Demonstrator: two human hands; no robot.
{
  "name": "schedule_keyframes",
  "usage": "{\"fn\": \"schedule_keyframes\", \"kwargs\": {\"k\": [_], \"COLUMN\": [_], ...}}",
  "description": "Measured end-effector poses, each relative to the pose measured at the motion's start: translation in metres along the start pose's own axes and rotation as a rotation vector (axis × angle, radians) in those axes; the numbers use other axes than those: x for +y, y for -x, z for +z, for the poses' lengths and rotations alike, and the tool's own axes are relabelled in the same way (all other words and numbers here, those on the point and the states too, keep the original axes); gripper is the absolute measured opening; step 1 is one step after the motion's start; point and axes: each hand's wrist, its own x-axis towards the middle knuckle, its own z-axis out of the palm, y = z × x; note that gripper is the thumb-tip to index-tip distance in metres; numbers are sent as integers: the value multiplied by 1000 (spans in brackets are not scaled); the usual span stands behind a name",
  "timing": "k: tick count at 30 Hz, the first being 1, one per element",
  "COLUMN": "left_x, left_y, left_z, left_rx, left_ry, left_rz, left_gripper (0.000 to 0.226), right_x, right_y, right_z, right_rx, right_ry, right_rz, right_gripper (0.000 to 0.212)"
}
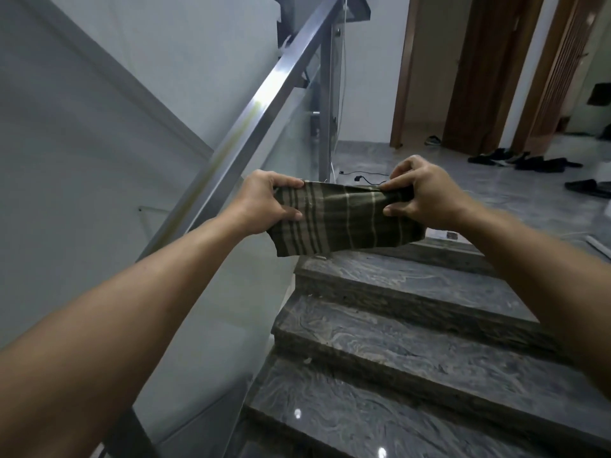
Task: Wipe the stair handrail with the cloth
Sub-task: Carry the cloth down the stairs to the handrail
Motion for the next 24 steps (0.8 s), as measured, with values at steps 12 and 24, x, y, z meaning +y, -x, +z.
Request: {"fn": "schedule_keyframes", "kwargs": {"k": [12, 24], "left_x": [42, 44], "left_y": [-139, -227], "left_z": [-16, -80], "left_rx": [202, 351], "left_ry": [-61, -170], "left_rz": [-74, -216], "left_gripper": [57, 56], "right_x": [56, 32], "right_y": [-165, -339], "right_z": [-52, -52], "right_rx": [-44, -60], "right_ry": [-84, -46], "right_rz": [-128, -276], "right_gripper": [35, 26]}}
